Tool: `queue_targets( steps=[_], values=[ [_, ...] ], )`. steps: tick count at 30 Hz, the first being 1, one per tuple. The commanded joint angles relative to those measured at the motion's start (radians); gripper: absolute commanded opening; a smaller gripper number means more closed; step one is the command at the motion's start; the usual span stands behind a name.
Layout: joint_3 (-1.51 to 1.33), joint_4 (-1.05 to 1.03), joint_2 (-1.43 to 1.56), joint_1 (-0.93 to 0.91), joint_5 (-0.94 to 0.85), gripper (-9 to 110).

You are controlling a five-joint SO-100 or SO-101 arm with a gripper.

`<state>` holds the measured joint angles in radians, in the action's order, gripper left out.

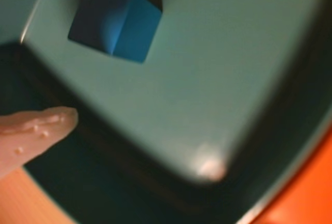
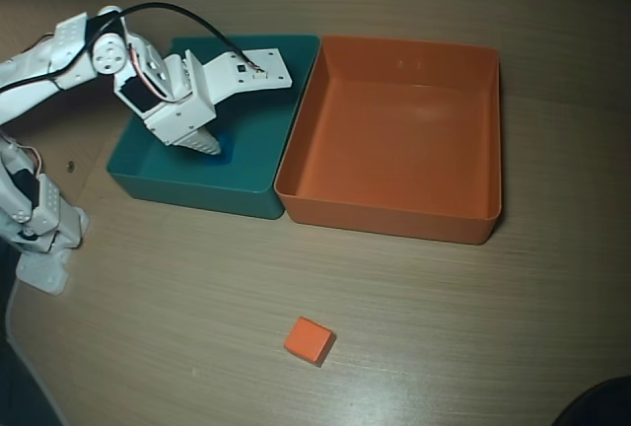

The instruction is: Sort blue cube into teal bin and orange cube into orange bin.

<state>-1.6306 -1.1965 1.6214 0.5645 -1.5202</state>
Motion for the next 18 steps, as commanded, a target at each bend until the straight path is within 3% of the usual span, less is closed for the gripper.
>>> queue_targets(
  steps=[1, 8, 18],
  values=[
    [0.029, -0.003, 0.127, -0.058, 0.005, 21],
    [0.029, 0.000, 0.242, -0.178, 0.005, -7],
    [0.040, 0.015, 0.319, -0.416, 0.002, -3]
  ],
)
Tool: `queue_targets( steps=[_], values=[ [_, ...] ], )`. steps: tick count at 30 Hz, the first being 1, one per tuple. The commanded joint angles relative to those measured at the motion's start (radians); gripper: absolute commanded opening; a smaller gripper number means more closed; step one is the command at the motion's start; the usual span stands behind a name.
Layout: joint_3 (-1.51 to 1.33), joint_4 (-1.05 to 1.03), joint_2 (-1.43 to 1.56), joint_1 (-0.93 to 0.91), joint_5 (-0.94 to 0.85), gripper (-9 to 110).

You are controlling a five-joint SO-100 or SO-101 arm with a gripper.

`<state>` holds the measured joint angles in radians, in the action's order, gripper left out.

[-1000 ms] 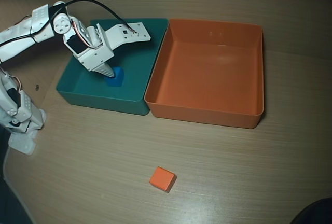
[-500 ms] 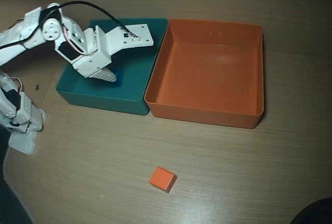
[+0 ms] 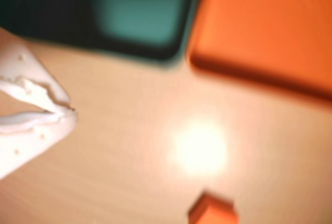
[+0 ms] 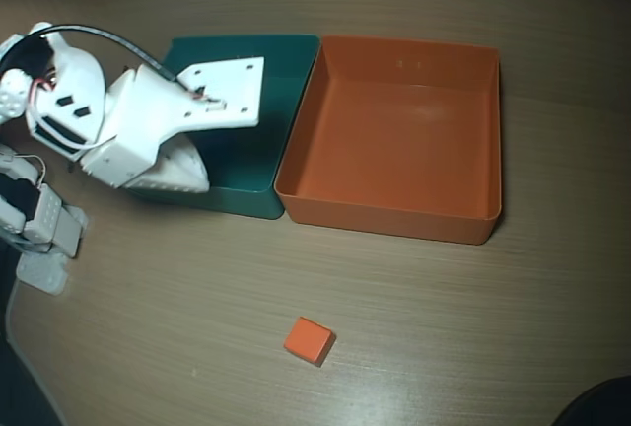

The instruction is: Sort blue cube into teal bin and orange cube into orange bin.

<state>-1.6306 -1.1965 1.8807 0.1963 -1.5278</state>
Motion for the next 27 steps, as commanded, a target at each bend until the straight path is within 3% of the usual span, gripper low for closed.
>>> queue_targets(
  steps=[1, 15, 27],
  values=[
    [0.055, 0.015, 0.054, -0.069, 0.012, -3],
    [0.577, 0.014, -0.380, -0.267, 0.014, -1],
    [0.942, 0.014, -0.776, -0.376, -0.005, 36]
  ],
)
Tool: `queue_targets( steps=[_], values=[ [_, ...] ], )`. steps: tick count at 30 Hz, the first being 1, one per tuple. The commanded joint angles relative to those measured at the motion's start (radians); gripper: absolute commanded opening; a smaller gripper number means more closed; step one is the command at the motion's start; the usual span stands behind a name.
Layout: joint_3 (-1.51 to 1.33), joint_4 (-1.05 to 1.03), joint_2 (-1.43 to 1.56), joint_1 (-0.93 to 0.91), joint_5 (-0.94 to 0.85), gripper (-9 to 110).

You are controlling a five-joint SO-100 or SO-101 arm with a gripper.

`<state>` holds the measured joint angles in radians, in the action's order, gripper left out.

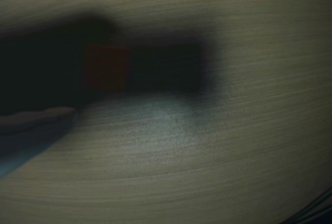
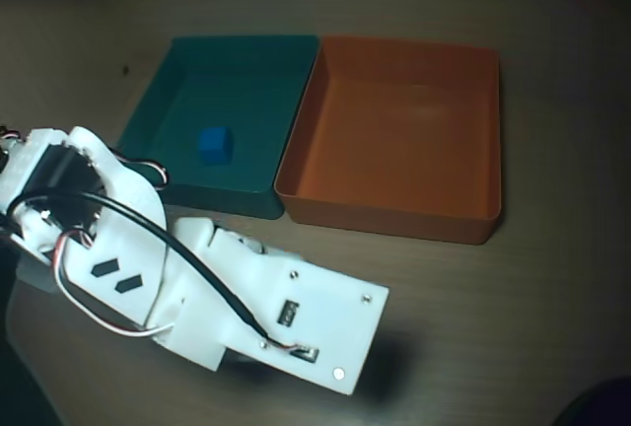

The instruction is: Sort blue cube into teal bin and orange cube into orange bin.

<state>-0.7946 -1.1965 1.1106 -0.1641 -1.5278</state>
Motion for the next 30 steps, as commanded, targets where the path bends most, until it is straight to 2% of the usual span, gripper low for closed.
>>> queue_targets(
  steps=[1, 13, 26, 30],
  values=[
    [0.123, 0.014, -0.035, -0.018, -0.005, 38],
    [0.209, 0.014, -0.295, -0.009, -0.006, 36],
    [0.209, 0.005, -0.365, 0.023, -0.006, 36],
    [0.209, 0.000, -0.362, 0.023, -0.006, 30]
  ],
)
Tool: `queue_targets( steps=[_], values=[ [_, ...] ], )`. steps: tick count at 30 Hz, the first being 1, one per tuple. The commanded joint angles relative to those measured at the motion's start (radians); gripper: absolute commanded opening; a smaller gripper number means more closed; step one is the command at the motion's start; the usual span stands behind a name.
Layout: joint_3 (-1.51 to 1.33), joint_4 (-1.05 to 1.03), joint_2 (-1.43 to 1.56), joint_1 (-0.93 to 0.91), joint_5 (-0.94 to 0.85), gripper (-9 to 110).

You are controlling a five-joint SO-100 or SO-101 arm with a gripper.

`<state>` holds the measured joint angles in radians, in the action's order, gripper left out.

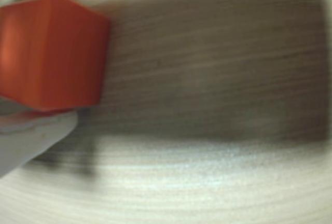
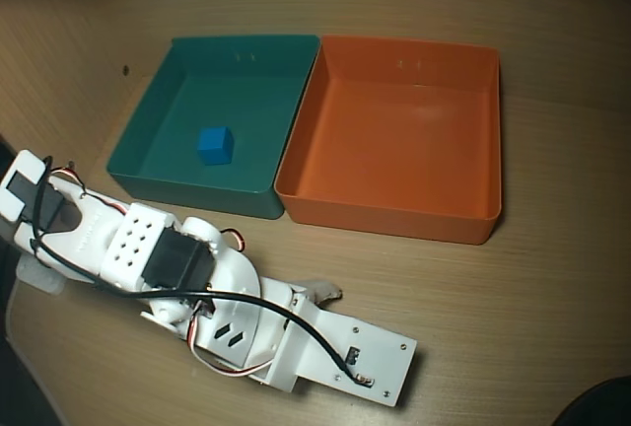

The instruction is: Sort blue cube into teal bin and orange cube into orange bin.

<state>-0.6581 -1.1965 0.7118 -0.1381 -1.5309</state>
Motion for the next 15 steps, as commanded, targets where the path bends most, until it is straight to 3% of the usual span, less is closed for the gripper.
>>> queue_targets(
  steps=[1, 10, 15],
  values=[
    [0.072, 0.000, 0.037, -0.003, -0.002, 27],
    [0.072, -0.002, 0.051, -0.003, 0.015, -6],
    [0.074, 0.006, 0.150, 0.000, 0.015, -4]
  ],
)
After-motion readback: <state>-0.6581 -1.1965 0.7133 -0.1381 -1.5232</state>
